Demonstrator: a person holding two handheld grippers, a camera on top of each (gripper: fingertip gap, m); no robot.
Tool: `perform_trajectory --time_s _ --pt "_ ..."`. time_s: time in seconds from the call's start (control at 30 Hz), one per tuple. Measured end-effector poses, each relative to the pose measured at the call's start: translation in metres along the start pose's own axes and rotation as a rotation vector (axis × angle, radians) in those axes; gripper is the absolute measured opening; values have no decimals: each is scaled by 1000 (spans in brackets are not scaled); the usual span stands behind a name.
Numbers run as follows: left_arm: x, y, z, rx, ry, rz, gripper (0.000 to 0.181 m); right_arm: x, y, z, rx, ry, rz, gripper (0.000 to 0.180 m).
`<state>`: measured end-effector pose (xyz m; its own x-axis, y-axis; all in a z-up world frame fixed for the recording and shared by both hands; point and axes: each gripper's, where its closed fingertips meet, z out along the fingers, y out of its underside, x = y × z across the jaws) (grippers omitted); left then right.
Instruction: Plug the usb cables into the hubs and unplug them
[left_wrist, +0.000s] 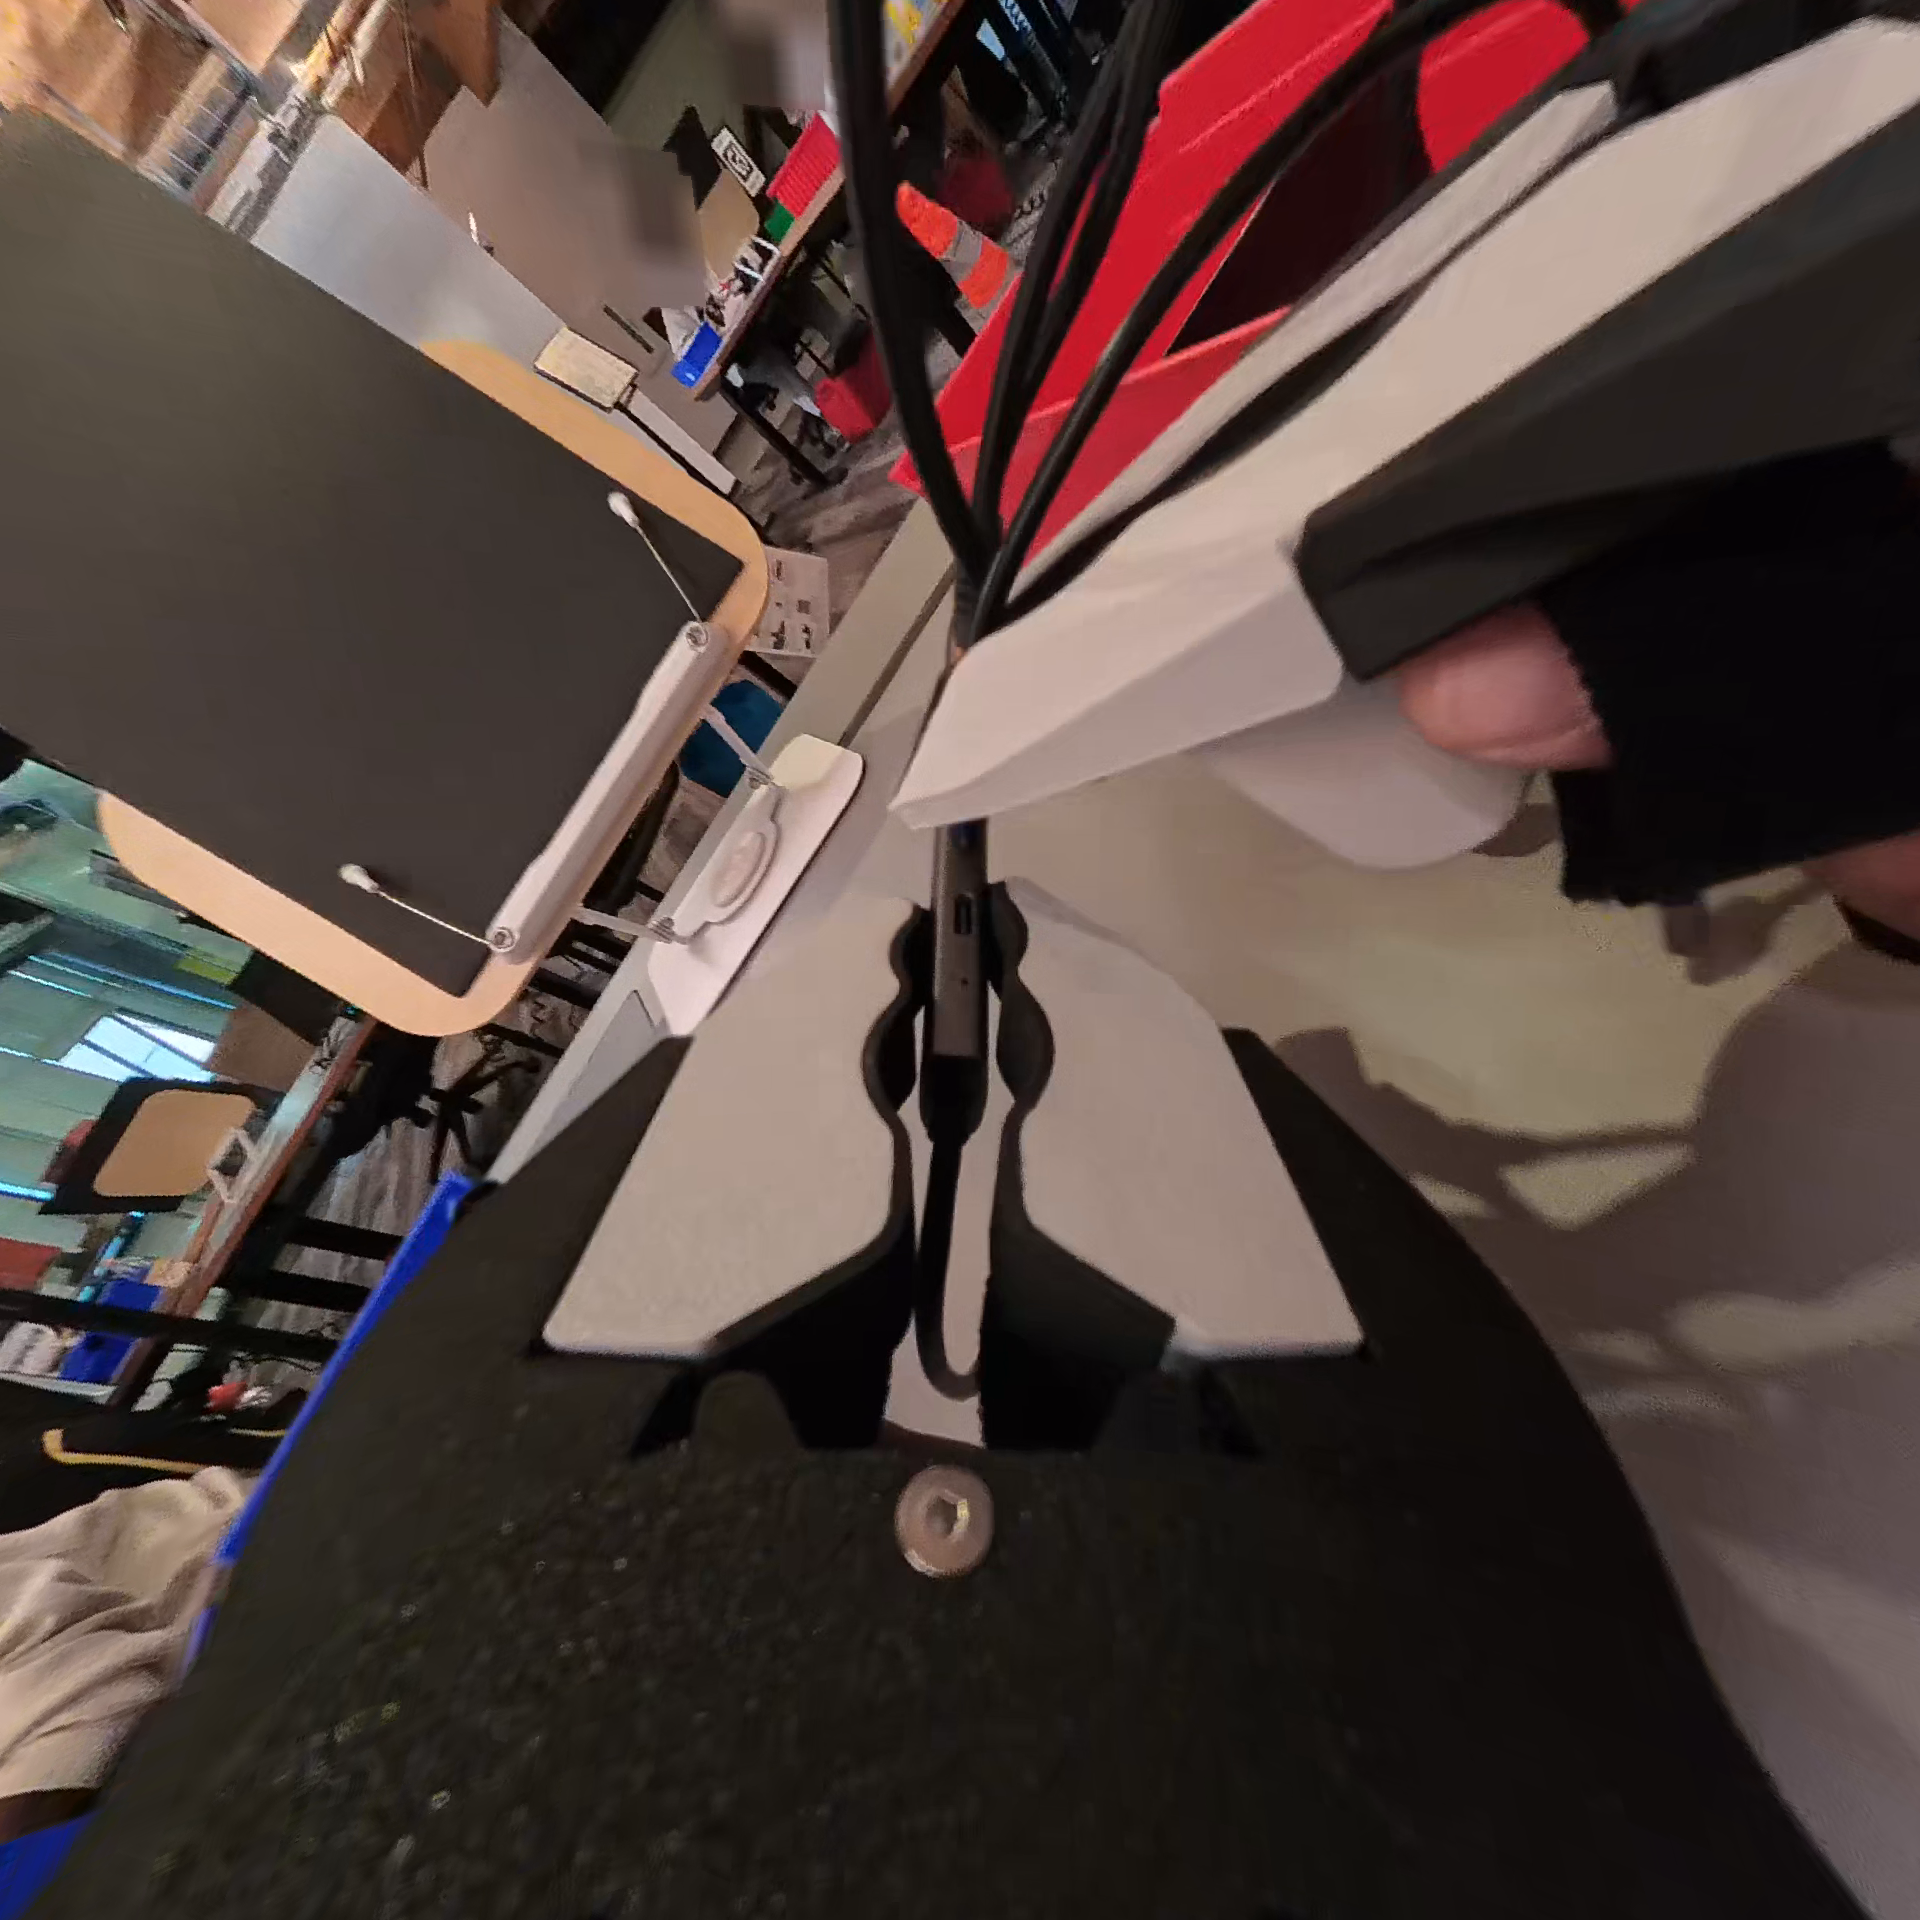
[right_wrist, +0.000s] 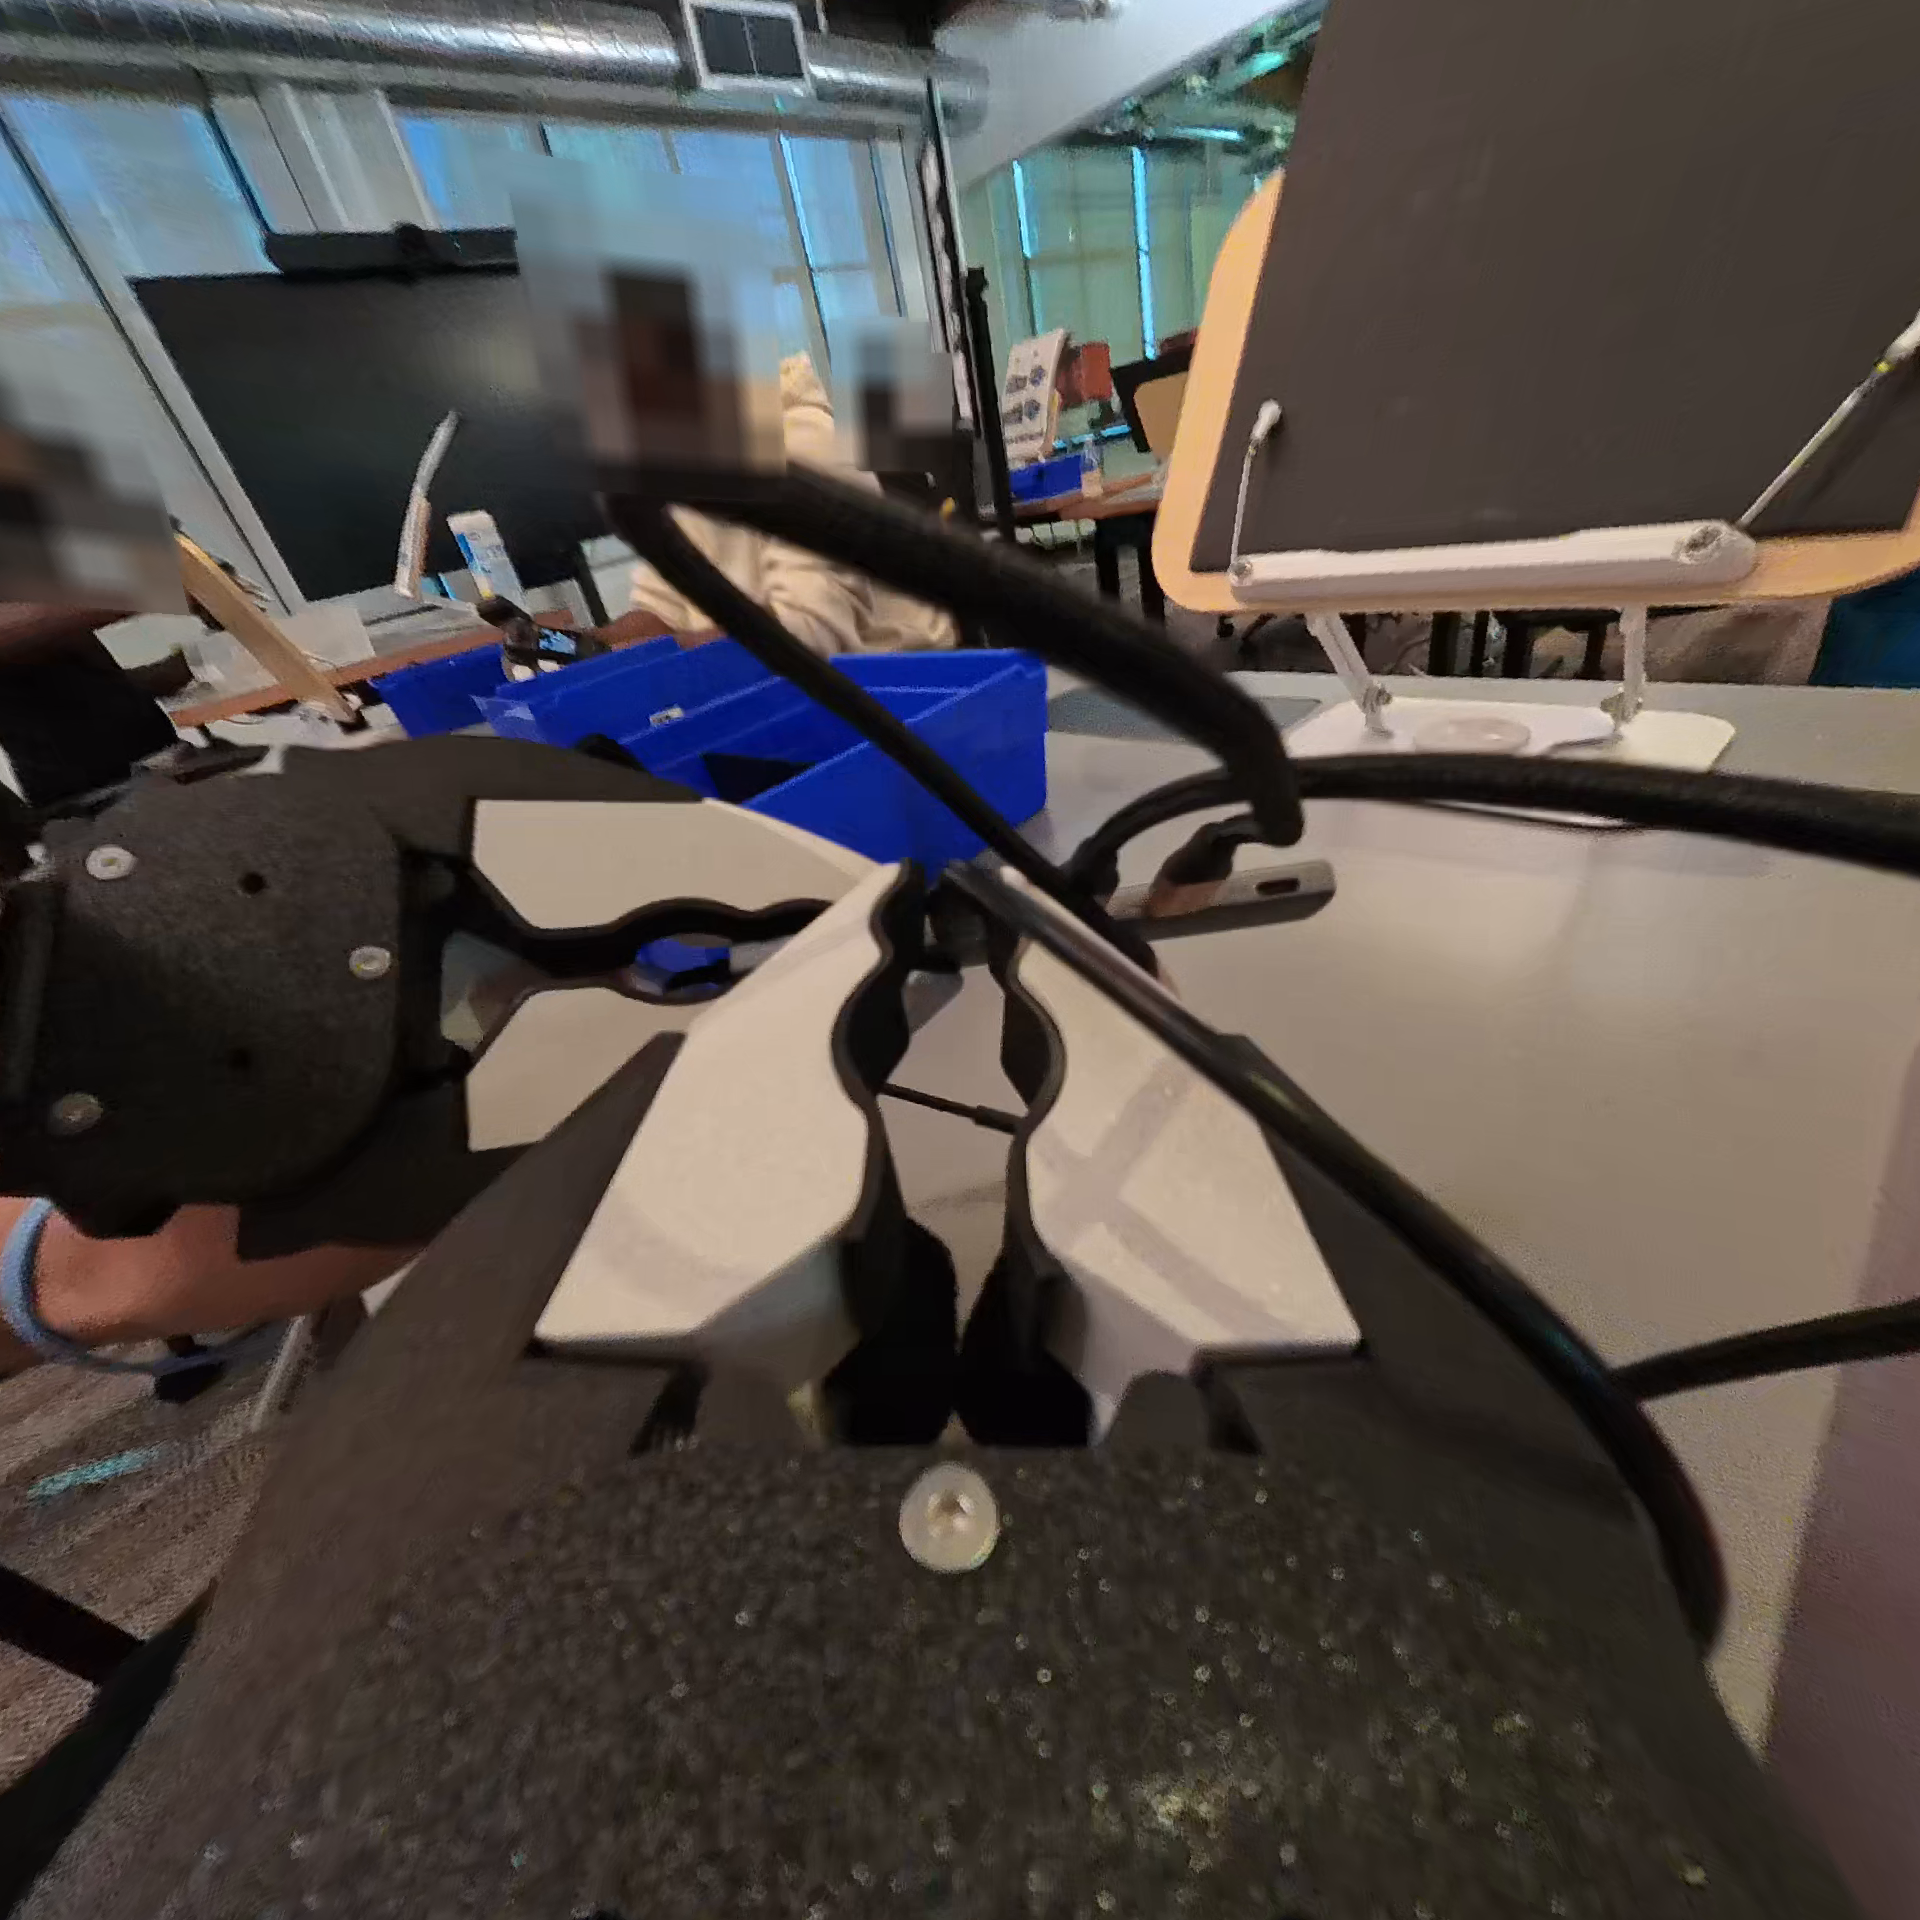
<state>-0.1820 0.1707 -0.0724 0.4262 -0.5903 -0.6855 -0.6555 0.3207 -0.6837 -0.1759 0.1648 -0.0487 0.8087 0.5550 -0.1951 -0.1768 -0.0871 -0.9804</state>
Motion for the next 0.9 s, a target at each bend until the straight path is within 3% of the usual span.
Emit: perform_trajectory --time_s 0.2,0.37,0.57,0.77,0.9 --pt "17 5 6 10 184 -247 10 8 13 -2 -95 -38 -60 9" --pt "31 -5 1 96 502 -654 30 11 14 -8 -112 -66 -192 9" --pt "40 -9 -1 145 710 -911 36 9 12 -10 -87 -99 -240 10" --pt "41 5 5 78 674 -907 23 11 22 -10 -136 -37 -409 9" --pt "40 11 6 69 626 -845 21 11 25 -8 -157 -2 -407 9"
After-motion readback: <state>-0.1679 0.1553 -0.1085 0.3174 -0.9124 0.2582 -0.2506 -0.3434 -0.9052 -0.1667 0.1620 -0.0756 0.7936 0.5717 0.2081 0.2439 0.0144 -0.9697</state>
